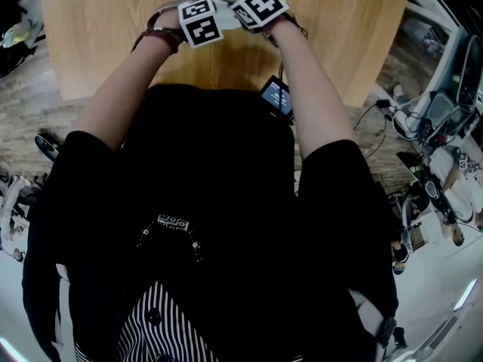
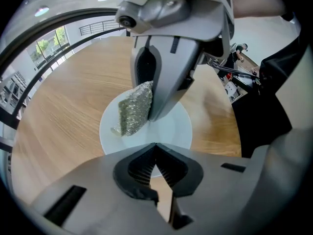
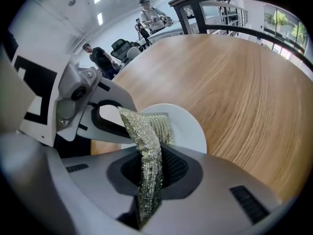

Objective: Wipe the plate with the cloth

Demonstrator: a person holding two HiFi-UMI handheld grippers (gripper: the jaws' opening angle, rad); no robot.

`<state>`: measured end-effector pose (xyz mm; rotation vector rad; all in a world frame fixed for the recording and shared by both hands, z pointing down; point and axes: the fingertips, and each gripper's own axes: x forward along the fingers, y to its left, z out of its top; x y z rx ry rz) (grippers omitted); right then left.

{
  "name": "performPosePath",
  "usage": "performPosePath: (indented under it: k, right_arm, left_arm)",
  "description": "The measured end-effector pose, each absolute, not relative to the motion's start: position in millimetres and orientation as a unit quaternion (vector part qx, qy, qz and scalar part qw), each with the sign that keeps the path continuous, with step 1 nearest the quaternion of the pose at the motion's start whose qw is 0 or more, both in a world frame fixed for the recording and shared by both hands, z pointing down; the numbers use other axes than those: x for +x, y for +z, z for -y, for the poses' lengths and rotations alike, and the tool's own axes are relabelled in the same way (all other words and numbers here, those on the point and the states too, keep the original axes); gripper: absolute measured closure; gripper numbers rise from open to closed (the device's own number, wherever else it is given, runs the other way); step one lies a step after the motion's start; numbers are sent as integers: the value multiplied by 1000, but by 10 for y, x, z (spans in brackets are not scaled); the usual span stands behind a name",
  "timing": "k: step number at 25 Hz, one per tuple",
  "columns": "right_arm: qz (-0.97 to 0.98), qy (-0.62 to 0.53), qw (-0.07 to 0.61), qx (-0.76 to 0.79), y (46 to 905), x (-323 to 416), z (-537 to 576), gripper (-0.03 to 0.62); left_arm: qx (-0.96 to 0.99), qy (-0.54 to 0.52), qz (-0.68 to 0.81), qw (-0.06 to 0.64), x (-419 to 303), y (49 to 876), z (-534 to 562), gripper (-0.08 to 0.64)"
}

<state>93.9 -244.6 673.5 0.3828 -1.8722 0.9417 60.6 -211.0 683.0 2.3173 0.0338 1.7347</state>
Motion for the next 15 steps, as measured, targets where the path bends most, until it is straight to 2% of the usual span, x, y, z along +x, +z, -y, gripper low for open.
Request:
performPosePath:
  k: [6, 15]
  right_arm:
    - [768, 449, 433, 147, 6705, 755, 2042, 545]
    - [774, 386, 477, 158, 6691, 1066, 2585, 545]
  left_arm:
    - [792, 599, -13, 116, 583, 6818, 2123, 563]
    - [792, 604, -19, 86, 612, 6759, 2242, 563]
